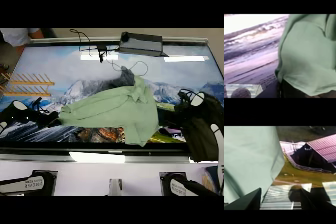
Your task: Fold the shirts.
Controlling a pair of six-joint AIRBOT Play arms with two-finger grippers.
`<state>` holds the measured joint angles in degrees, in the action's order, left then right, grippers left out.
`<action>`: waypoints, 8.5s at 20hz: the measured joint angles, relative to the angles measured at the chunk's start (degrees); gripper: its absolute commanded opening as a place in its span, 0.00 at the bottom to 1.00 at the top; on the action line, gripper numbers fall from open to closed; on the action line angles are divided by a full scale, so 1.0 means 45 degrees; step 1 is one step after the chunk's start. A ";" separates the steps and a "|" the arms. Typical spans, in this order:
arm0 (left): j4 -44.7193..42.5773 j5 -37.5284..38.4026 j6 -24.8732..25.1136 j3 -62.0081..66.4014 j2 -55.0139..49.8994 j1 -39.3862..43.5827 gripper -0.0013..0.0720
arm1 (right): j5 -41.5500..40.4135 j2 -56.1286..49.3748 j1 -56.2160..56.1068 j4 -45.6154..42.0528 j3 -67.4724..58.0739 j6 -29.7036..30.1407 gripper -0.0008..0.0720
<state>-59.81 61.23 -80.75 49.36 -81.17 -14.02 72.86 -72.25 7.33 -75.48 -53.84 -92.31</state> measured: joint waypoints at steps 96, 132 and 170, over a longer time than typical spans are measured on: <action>0.0049 0.4906 0.0476 0.1778 0.0942 -0.1719 0.75 | 0.4070 -0.4532 0.0398 -0.2186 -0.8213 -0.0321 0.57; 0.1622 0.0010 0.0835 -0.4571 0.4007 0.0491 0.07 | -0.1001 -0.0393 0.0913 0.1093 0.2696 0.1200 0.40; 0.2084 -0.0180 -0.0743 0.5435 -0.2603 0.0563 0.93 | -0.7786 -0.5037 -0.0287 0.5236 -0.5056 0.1753 0.95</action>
<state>-50.43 60.42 -84.09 73.82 -92.88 -11.49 37.82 -94.91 6.04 -51.92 -76.60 -84.42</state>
